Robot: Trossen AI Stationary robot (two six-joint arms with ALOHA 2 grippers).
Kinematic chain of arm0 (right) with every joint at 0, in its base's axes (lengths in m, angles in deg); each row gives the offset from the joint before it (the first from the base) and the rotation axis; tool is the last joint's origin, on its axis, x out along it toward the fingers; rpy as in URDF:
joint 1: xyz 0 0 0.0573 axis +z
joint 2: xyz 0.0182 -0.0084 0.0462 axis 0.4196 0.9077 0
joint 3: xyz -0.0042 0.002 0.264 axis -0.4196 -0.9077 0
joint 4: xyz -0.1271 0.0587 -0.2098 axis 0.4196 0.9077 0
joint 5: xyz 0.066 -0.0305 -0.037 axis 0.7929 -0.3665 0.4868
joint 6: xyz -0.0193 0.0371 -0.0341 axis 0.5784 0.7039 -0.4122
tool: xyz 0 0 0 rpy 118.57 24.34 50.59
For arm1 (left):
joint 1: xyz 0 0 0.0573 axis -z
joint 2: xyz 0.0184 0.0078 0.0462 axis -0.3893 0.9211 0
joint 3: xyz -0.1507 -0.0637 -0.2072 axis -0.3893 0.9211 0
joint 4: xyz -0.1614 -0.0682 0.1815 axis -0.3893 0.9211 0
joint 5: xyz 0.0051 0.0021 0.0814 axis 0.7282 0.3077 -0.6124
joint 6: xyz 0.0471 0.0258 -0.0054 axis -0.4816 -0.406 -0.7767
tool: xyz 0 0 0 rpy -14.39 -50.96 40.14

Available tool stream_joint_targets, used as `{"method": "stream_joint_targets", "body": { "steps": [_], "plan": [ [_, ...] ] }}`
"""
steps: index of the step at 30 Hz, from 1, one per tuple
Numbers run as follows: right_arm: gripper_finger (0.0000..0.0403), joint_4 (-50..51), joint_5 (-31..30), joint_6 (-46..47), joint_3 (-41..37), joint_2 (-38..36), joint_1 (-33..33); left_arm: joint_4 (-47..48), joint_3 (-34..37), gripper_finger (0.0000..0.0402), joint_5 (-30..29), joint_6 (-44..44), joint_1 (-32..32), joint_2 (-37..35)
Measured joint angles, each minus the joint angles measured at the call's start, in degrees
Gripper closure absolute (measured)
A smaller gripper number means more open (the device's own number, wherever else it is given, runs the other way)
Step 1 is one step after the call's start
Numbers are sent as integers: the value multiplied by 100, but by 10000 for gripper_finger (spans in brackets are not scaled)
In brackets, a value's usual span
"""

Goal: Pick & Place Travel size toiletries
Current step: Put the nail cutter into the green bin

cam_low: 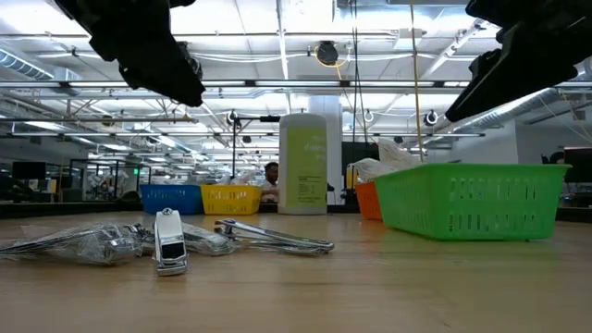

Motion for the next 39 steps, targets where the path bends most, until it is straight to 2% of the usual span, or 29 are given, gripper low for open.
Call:
{"method": "stream_joint_targets", "body": {
  "steps": [7, 11, 14, 17, 23, 35, 39],
  "plan": [
    [149, -252, 304, -47, 0, 0, 0, -125, 0, 256, 59, -62, -17, 0],
    [145, -404, 304, -127, 0, 0, -2, -375, 0, 256, 556, -374, -17, 0],
    [149, -420, 304, -205, 0, 0, -2, -942, 0, 257, 824, -721, -13, 94],
    [153, -424, 304, -212, 0, 0, -2, -1614, 0, 256, 924, -1234, -38, 416],
    [153, -474, 302, -262, -4, 1, -2, -2979, 0, 256, 1757, -2182, -62, 1521],
    [154, -677, 302, -503, -4, 2, -2, -3214, 0, 256, 1869, -2280, -280, 2415],
    [154, -691, 304, -503, -4, 2, -2, -3214, 0, 256, 2208, -2342, -385, 2591]
  ]
}}
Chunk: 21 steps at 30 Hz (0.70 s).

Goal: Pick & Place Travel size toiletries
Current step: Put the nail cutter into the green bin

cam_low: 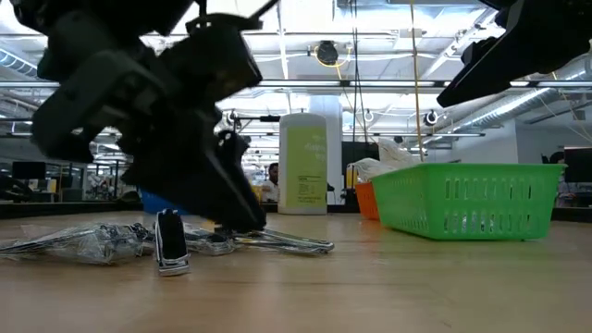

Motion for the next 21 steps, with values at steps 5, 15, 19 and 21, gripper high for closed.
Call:
{"method": "stream_joint_targets", "body": {
  "steps": [5, 15, 19, 21],
  "plan": [
    [154, 11, 0, 0, 0, 0, 0, -46, -2, 256, 263, 35, -91, 169],
    [156, 11, -4, 0, 0, 0, 0, 460, -24, 322, 164, 39, -192, 163],
    [156, 11, -7, 2, 0, 0, 0, 641, -20, 367, 108, 58, -248, 84],
    [156, -7, -13, 2, 0, 0, 0, 721, -3, 367, -20, 5, -229, -39]
  ]
}}
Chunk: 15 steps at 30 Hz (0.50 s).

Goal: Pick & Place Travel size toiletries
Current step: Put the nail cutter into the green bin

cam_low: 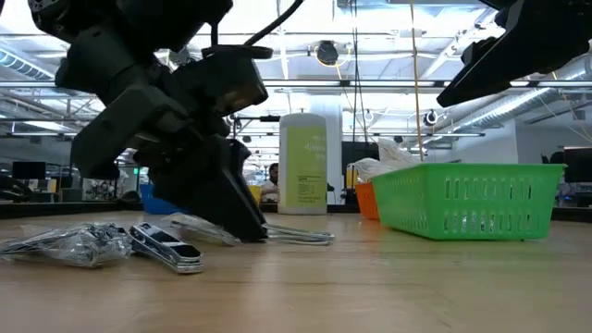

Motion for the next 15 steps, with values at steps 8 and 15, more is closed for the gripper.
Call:
{"method": "stream_joint_targets", "body": {
  "steps": [8, 15],
  "plan": [
    [156, -859, -9, -63, 0, 0, -166, 202, 13, 367, -2609, -1507, 541, -1274],
    [156, -2378, -2, -47, 0, 426, -764, -122, 10, 367, -4287, -2710, 833, -1707]
  ]
}}
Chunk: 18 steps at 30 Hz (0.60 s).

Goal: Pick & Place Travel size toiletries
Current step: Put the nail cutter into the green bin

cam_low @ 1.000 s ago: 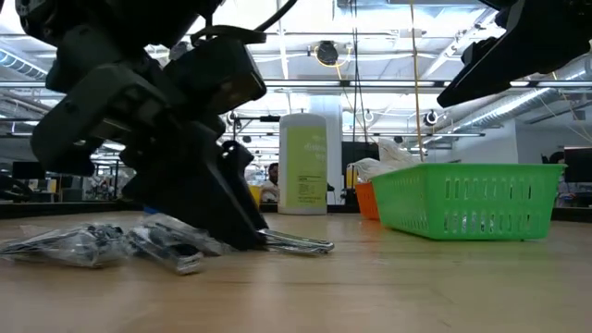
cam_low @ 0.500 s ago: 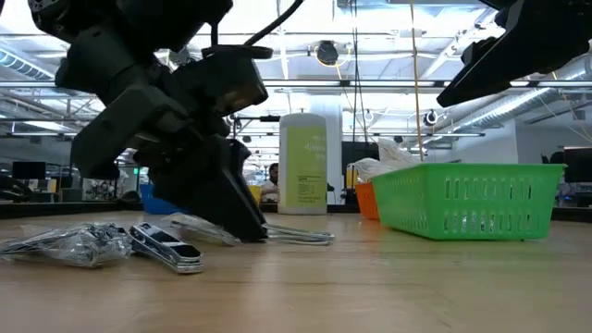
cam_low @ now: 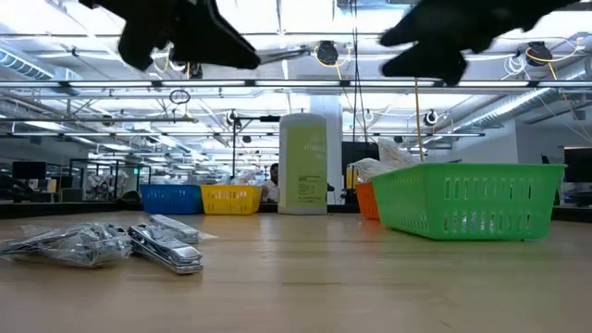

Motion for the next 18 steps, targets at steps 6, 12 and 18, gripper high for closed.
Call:
{"method": "stream_joint_targets", "body": {
  "steps": [6, 12, 18],
  "plan": [
    [156, -2240, 925, 173, -2, 1045, -685, 19, 0, 367, -341, -511, -38, 48],
    [156, -4056, 1968, 452, 0, 1978, -1106, 13, 0, 367, -416, -552, -87, 56],
    [156, -4550, 1969, 523, 27, 2392, -1271, -18, 0, 367, -334, -442, -87, 56]
  ]
}}
